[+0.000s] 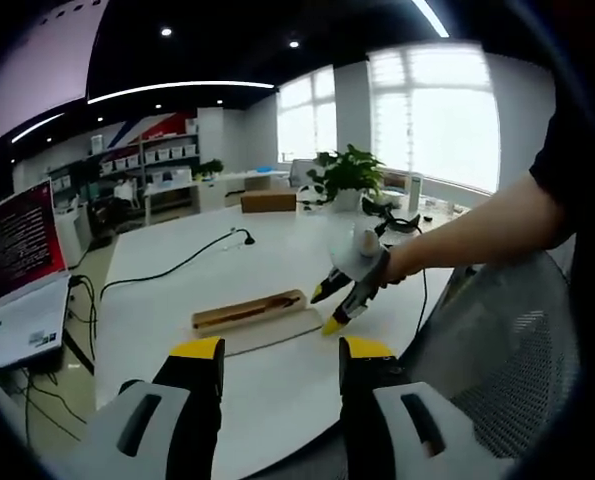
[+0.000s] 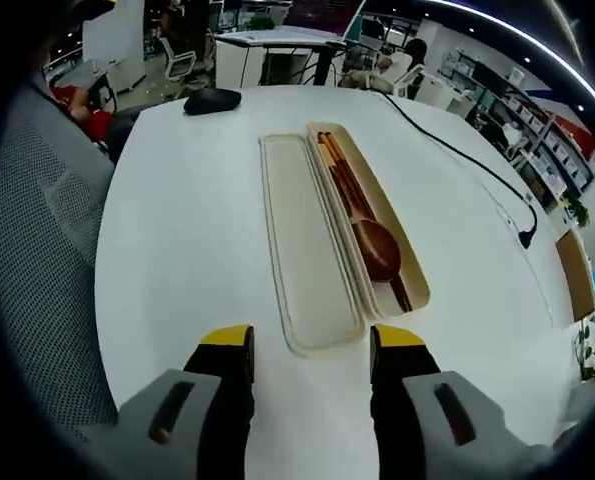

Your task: Arrange the utensils inside the cutlery case until each visible utensil rests in its matching compartment.

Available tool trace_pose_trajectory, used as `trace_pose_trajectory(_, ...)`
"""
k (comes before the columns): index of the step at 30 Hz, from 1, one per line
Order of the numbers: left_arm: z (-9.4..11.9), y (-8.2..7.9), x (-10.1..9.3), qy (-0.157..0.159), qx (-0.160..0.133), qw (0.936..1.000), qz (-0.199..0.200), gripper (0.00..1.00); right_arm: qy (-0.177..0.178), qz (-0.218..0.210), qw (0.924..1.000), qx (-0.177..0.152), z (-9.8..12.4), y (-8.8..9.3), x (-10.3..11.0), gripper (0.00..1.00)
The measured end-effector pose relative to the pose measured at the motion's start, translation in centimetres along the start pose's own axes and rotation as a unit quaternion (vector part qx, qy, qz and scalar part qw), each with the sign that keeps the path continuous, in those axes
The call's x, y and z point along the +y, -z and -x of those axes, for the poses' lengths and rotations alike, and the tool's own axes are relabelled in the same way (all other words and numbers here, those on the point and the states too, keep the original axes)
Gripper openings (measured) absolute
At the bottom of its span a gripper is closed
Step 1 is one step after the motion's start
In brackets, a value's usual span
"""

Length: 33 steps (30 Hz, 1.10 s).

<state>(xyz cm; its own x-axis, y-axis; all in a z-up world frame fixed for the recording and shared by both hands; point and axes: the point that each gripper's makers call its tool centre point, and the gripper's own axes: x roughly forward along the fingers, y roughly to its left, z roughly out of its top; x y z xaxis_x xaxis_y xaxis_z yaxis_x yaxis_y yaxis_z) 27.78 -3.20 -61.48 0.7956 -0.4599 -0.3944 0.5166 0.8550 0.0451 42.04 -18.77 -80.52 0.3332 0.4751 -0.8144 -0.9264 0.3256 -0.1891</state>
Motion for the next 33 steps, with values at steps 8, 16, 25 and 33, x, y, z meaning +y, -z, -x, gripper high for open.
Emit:
trace_pose_trajectory(8, -0.1, 0.2, -0.3, 0.005, 0.007, 1.0, -0.005, 0.47, -0.011, 0.002, 0.9999, -0.002, -0.5, 0.0, -0.4, 0.45)
trace_pose_trajectory(16, -0.3, 0.2, -0.8, 0.02, 0.014, 0.9997, 0.008, 0.47, -0.031, 0.005, 0.9995, -0.006, -1.1, -0.6, -0.3, 0.42)
trace_pose_trajectory(25, -0.3, 0.3, -0.5, 0.015, 0.014, 0.9998, 0.008, 0.47, -0.053, 0.003, 0.9984, -0.02, -2.5, -2.2, -0.4, 0.47)
trace_pose_trajectory(33, -0.3, 0.3, -0.4, 0.012, 0.014, 0.9998, 0.009, 0.47, -0.067, 0.087, 0.9939, 0.0, -2.6, -3.2, 0.4, 0.43)
